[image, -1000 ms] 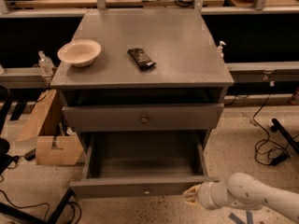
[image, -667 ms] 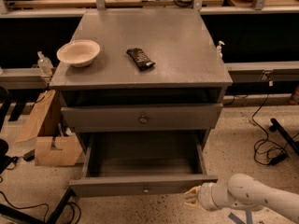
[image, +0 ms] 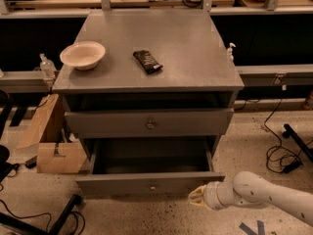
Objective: Close middle drawer
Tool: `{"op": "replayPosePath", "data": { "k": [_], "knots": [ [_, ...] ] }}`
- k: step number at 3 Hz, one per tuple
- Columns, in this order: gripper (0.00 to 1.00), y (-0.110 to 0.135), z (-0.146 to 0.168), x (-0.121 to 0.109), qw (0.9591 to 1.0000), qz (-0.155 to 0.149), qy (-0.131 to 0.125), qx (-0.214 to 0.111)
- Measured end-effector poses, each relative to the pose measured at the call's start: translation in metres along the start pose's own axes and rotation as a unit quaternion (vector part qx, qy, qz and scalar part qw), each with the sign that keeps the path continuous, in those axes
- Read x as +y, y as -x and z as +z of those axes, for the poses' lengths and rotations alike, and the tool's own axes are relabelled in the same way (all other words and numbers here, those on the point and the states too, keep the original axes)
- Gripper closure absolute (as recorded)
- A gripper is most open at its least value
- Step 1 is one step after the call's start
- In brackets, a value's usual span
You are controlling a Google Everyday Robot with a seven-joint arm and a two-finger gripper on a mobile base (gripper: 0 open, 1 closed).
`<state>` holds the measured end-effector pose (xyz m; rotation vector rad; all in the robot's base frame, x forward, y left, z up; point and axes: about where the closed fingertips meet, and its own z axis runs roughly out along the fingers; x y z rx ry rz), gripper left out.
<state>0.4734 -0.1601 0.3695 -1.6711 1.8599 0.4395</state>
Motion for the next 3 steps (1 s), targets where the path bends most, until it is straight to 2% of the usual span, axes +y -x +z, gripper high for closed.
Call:
{"op": "replayPosePath", "data": {
  "k": [1,2,3],
  "knots": [
    [1.00,0.007,0.008,-0.029,1.0000,-0.006,-0.001,0.004],
    [1.00,0.010,0.012,-0.043,0.9999,-0.011,-0.001,0.006],
    [1.00,0.020,0.023,-0.082,0.9997,-0.019,-0.001,0.012]
  ]
}}
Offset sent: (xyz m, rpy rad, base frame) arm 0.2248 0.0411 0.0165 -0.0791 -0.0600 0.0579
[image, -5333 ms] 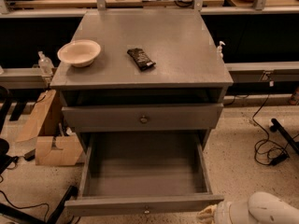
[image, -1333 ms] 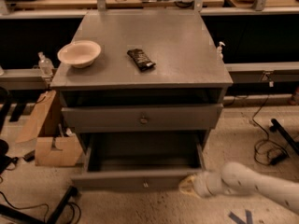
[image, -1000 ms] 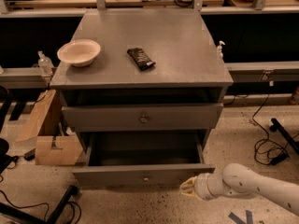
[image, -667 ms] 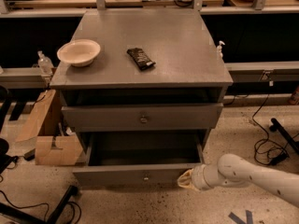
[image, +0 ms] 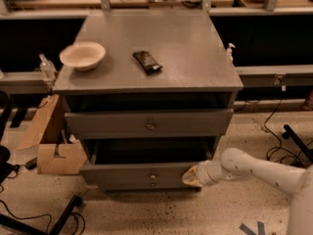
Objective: Close middle drawer
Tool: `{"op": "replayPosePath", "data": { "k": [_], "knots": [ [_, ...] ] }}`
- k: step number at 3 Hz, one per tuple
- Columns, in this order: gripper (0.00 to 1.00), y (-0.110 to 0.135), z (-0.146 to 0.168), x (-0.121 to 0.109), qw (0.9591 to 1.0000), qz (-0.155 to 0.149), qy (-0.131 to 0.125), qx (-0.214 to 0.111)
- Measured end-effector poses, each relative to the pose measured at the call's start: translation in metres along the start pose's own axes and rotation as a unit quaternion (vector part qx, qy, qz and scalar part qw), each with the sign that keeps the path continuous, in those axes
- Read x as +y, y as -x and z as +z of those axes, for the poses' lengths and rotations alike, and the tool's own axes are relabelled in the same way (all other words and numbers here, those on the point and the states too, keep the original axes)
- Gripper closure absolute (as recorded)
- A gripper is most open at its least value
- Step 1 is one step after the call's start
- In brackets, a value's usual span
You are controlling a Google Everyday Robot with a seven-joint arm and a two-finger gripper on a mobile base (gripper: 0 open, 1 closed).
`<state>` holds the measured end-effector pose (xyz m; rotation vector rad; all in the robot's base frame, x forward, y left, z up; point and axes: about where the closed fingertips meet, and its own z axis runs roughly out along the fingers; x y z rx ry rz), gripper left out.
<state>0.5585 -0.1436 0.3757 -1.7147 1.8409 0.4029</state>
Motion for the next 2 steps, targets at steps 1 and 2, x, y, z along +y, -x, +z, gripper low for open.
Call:
{"op": "replayPosePath", "data": {
  "k": [1,2],
  "knots": [
    [1.00,0.001,0.000,-0.004,1.0000,-0.001,0.000,0.001],
    [1.00,0.008,0.012,-0.050,0.9999,-0.009,0.000,0.008]
  ]
}}
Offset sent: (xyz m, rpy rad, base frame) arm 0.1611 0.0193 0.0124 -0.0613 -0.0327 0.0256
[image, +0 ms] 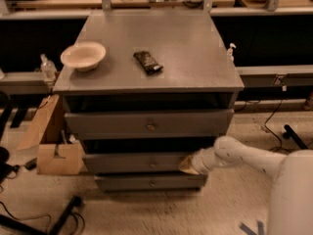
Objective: Close middle drawer
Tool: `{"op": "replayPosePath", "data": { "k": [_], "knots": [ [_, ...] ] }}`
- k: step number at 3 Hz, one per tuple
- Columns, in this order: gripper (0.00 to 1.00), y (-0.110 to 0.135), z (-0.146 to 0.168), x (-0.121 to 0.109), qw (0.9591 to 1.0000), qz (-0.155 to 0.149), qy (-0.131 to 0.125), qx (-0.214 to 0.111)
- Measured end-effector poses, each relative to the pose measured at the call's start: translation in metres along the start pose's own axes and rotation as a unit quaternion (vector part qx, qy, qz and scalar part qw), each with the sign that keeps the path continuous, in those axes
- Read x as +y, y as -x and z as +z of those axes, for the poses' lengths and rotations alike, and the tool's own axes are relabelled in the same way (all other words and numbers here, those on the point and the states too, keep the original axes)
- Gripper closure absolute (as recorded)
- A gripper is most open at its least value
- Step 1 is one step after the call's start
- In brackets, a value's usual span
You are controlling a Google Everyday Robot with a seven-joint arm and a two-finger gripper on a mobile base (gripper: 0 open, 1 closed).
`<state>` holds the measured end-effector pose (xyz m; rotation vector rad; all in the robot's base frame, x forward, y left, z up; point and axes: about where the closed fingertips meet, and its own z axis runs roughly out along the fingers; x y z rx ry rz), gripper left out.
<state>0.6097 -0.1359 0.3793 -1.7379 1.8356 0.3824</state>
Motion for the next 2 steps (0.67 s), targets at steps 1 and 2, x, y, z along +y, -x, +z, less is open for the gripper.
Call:
{"op": "replayPosePath", "data": {
  "k": [1,2],
  "knots": [
    [1.00,-0.001,-0.001,0.003,1.0000,0.000,0.000,0.000],
    [1.00,0.002,0.006,-0.023,1.0000,-0.002,0.000,0.002]
  ]
}}
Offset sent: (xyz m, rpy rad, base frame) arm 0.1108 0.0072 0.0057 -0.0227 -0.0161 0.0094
